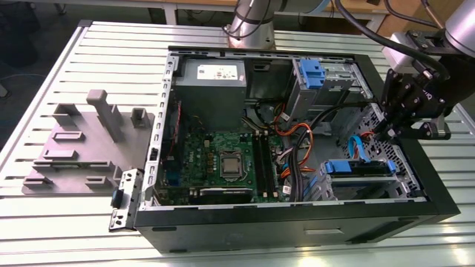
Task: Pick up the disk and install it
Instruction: 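Insert the second disk wire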
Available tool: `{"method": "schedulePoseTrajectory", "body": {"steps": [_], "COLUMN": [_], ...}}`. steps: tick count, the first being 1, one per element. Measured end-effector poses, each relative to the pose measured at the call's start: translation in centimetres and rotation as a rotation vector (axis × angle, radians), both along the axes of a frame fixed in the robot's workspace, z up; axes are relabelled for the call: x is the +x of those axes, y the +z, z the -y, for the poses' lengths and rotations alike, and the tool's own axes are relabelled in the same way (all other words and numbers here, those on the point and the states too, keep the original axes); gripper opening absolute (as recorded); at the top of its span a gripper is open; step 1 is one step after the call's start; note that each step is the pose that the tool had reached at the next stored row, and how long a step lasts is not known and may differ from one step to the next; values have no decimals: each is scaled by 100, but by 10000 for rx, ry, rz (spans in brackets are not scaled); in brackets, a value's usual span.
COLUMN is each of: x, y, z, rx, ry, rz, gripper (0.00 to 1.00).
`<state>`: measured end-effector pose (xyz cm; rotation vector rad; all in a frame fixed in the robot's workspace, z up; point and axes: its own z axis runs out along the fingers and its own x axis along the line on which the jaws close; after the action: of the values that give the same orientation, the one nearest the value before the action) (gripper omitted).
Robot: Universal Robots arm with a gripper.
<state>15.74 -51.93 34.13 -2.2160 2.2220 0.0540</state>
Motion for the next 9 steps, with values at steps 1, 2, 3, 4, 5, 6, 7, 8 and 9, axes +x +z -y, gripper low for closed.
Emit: {"method": "schedulePoseTrajectory", "body": {"steps": [1, 2, 3, 4, 5, 6, 7, 8, 9], "x": [0, 0, 0, 0, 0, 0, 0, 0, 0], "y": [0, -1, -1, -1, 0, -1, 0, 0, 0], "z": [0, 0, 0, 0, 0, 0, 0, 0, 0], "rx": [-9, -18, -27, -37, -47, -56, -66, -77, -86], "ry": [0, 1, 0, 0, 1, 1, 0, 0, 1], "rz": [1, 0, 0, 0, 0, 0, 1, 0, 0], "gripper": [18, 18, 18, 18, 18, 18, 18, 18, 18]}}
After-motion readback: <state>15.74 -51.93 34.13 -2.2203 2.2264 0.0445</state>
